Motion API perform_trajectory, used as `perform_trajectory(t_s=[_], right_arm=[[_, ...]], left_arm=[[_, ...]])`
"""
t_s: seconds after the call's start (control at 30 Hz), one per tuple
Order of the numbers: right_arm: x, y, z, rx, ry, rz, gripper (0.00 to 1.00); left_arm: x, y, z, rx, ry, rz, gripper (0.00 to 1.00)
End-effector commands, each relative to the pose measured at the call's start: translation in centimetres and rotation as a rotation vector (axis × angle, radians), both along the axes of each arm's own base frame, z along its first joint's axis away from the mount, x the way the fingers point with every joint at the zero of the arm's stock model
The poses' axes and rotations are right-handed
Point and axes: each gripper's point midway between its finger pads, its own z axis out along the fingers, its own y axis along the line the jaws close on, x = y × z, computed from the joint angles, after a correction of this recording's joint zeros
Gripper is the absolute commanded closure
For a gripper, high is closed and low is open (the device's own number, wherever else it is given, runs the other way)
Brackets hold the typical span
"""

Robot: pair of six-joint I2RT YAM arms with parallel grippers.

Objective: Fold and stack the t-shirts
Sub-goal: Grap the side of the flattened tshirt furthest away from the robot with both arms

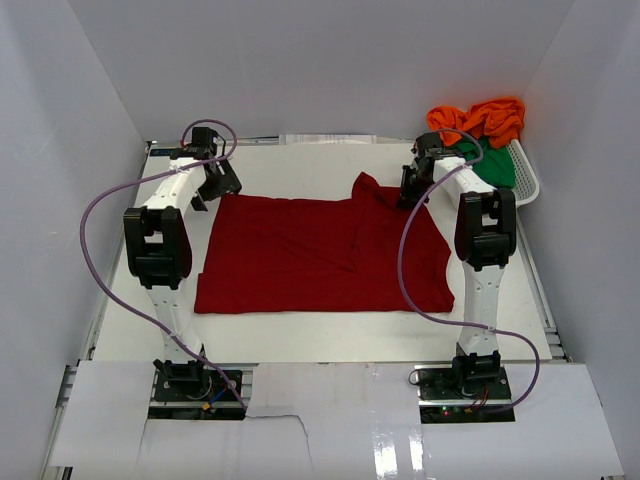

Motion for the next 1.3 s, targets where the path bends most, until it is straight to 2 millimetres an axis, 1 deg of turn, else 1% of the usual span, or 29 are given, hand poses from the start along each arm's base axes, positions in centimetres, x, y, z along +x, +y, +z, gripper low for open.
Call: perform_trajectory(t_s=[0.0, 0.03, 0.07, 0.1, 0.27, 0.37, 0.47, 0.5, 0.53, 0.57, 0.67, 0.7, 0.73, 0.77, 0.8, 0.83, 0.87, 0.93, 0.97, 1.03, 1.1, 1.27], right_arm=[[1.4, 0.3, 1.3, 0.026, -0.043, -0.004, 0.77], [1.5, 0.3, 1.5, 0.028, -0.047, -0.004, 0.81], [1.4, 0.4, 1.6, 0.028, -0.049, -0.002, 0.9], [1.5, 0.3, 1.6, 0.028, -0.05, -0.003, 0.92], [1.7, 0.6, 2.1, 0.042, -0.058, -0.004, 0.92], [1.9, 0.9, 2.9, 0.058, -0.073, 0.0, 0.92], [2.4, 1.0, 4.4, 0.066, -0.102, -0.004, 0.92], [2.5, 1.0, 4.6, 0.065, -0.107, -0.004, 0.92], [2.8, 1.0, 5.3, 0.067, -0.117, -0.005, 0.92], [2.9, 1.1, 5.3, 0.07, -0.115, -0.004, 0.92], [3.1, 1.3, 5.8, 0.083, -0.12, 0.0, 0.92], [3.2, 1.4, 5.9, 0.084, -0.123, 0.0, 0.92], [3.2, 1.4, 6.0, 0.087, -0.124, 0.0, 0.92], [3.3, 1.4, 6.1, 0.085, -0.128, -0.001, 0.92], [3.3, 1.3, 6.2, 0.084, -0.129, 0.0, 0.92], [3.3, 1.3, 6.2, 0.084, -0.129, 0.0, 0.92], [3.3, 1.4, 6.2, 0.086, -0.13, 0.001, 0.92], [3.3, 1.4, 6.4, 0.09, -0.133, 0.003, 0.92], [3.3, 1.4, 6.4, 0.089, -0.133, 0.004, 0.92], [3.3, 1.5, 6.5, 0.09, -0.135, 0.006, 0.92], [3.3, 1.5, 6.5, 0.092, -0.135, 0.009, 0.92], [3.4, 1.5, 6.7, 0.092, -0.142, 0.012, 0.92]], left_arm=[[0.2, 0.1, 0.9, 0.0, -0.024, 0.0, 0.02], [0.2, 0.1, 0.9, 0.0, -0.024, 0.0, 0.02], [0.3, 0.0, 0.8, -0.002, -0.023, -0.003, 0.02], [0.3, 0.0, 0.8, -0.004, -0.022, -0.002, 0.02], [0.2, 0.0, 0.7, -0.004, -0.02, -0.005, 0.02], [0.3, -0.1, 0.6, -0.006, -0.017, -0.014, 0.02], [0.7, -0.3, 0.5, -0.01, -0.018, -0.029, 0.02], [0.9, -0.4, -0.1, -0.013, -0.009, -0.034, 0.02], [1.3, -0.4, 0.1, -0.012, -0.016, -0.037, 0.02], [1.3, -0.4, -0.8, -0.009, 0.007, -0.038, 0.02], [2.1, -0.4, -1.5, -0.007, 0.021, -0.035, 0.02], [2.1, -0.2, -2.7, 0.004, 0.049, -0.03, 0.02], [2.3, 0.1, -3.0, 0.014, 0.055, -0.024, 0.02], [3.0, 0.2, -2.5, 0.022, 0.045, -0.016, 0.02], [3.3, 0.2, -3.5, 0.027, 0.061, -0.01, 0.02], [3.8, 0.2, -3.4, 0.027, 0.055, -0.007, 0.02], [4.6, 0.2, -2.6, 0.023, 0.028, -0.003, 0.02], [5.1, 0.1, -2.8, 0.015, 0.023, 0.005, 0.02], [5.6, 0.1, -2.2, 0.018, 0.005, 0.007, 0.02], [6.0, 0.4, -2.3, 0.033, 0.0, 0.01, 0.02], [6.4, 0.4, -2.0, 0.036, -0.013, 0.014, 0.04], [6.9, 0.5, -1.9, 0.037, -0.025, 0.025, 0.1]])
